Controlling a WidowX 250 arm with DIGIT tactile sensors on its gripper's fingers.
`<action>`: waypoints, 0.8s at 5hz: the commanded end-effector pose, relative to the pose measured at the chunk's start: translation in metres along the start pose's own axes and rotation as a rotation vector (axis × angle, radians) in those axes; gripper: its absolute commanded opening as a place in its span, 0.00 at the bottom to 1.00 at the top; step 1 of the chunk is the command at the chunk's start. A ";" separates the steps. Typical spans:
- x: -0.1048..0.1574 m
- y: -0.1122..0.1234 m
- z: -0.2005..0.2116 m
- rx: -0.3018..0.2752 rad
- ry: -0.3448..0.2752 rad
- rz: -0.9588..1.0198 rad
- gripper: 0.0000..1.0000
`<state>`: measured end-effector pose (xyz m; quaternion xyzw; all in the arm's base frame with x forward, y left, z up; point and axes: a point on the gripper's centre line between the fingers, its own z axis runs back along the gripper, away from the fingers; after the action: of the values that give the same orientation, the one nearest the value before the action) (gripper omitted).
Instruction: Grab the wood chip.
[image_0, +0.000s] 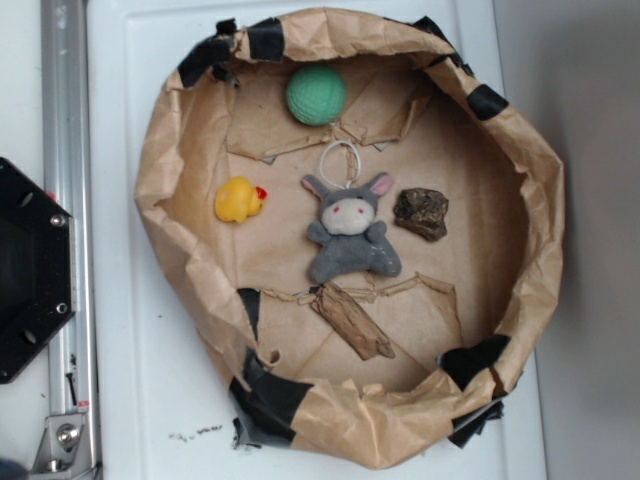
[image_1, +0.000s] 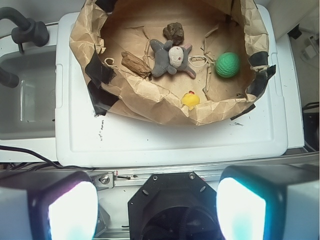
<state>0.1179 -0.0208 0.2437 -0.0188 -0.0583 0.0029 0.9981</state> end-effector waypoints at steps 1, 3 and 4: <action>0.000 0.000 0.000 0.000 0.000 0.000 1.00; 0.092 0.005 -0.059 0.013 -0.432 -0.260 1.00; 0.126 0.005 -0.089 -0.009 -0.369 -0.333 1.00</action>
<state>0.2455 -0.0203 0.1510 -0.0215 -0.2137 -0.1657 0.9625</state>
